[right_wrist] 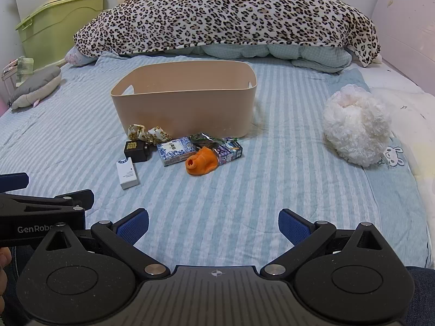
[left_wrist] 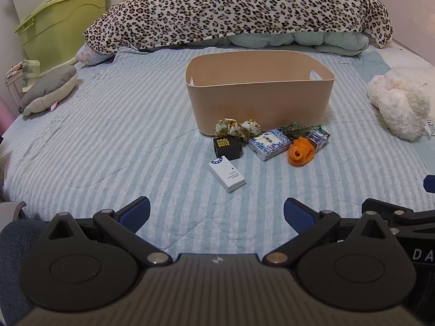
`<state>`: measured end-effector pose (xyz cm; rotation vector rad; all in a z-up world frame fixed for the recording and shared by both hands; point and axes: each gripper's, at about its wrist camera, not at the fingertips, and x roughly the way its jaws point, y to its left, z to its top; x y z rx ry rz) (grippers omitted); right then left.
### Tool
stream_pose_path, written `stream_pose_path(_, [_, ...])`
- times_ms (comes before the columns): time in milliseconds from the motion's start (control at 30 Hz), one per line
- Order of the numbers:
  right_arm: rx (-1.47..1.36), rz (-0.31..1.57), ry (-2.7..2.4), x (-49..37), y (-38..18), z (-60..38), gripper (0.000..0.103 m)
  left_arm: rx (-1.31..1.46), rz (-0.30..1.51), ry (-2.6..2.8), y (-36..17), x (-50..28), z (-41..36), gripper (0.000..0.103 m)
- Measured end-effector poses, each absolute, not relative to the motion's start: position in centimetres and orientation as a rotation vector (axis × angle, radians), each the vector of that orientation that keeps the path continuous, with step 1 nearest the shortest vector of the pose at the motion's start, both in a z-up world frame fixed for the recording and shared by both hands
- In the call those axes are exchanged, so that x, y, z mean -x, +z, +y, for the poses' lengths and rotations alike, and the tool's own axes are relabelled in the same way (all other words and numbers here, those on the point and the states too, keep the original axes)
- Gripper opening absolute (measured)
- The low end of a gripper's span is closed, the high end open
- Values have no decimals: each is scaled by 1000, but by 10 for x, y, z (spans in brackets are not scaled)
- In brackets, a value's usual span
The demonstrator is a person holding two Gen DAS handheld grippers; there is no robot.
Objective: Organize objects
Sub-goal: 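Move both tools toward the items in front of the beige basket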
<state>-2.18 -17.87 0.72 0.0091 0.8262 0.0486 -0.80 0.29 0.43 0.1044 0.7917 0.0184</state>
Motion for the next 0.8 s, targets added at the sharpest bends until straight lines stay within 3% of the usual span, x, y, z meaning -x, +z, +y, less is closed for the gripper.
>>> stream_pose_path(800, [-17,828,50,21,7,-180,103,-107,802,28,4,7,5,103])
